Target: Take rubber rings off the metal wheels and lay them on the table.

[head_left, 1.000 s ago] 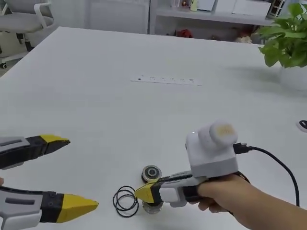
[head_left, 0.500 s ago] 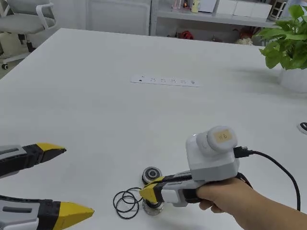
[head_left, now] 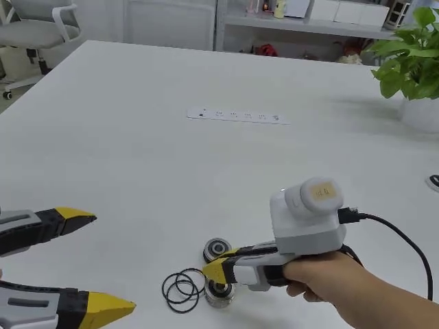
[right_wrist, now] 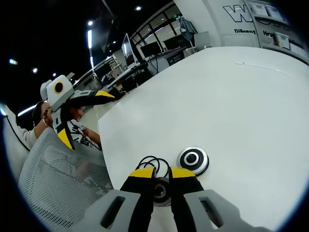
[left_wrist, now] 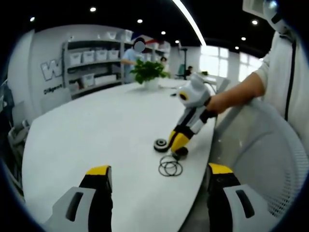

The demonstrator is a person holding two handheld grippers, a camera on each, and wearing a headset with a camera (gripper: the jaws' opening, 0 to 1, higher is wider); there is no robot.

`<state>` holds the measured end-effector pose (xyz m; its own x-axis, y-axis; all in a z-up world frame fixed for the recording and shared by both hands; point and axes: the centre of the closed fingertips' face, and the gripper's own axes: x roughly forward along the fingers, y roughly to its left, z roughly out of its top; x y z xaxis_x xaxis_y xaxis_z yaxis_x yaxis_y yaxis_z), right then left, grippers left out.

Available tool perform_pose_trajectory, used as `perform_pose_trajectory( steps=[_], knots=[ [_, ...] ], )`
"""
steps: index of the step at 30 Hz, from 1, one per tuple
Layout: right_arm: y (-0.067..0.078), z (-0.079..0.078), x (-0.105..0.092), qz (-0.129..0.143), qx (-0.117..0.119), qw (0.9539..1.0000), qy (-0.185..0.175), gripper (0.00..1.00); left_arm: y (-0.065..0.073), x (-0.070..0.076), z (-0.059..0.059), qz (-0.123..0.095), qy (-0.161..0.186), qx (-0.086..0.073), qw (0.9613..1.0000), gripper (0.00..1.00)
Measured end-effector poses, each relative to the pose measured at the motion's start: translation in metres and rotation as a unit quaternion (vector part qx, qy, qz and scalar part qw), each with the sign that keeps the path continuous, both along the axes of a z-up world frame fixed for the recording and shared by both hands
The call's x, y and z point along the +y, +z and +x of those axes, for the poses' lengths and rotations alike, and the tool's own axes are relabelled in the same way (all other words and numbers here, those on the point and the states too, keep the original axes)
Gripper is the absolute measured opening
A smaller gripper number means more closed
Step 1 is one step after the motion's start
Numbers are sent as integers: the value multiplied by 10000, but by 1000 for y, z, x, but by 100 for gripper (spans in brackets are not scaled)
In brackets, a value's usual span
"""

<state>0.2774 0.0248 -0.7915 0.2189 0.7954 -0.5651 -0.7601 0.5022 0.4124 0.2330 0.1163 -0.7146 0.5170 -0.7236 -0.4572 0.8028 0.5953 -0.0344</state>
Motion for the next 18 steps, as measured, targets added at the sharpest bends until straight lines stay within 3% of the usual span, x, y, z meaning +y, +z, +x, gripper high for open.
perform_pose_trajectory(
  steps=[6,8,13,18],
  knots=[
    [-5,1,-5,-99,111,9999,-79,8,-3,-2,0,62,-56,19,10000,81],
    [-9,-3,-5,-155,205,9997,-19,9,-3,-2,0,63,-63,17,10000,81],
    [-11,-6,-5,-260,117,9995,139,12,-2,-1,1,84,-46,1,10000,81],
    [-11,-10,-6,-250,272,9991,190,11,-2,0,0,88,-43,2,10000,80]
  ],
)
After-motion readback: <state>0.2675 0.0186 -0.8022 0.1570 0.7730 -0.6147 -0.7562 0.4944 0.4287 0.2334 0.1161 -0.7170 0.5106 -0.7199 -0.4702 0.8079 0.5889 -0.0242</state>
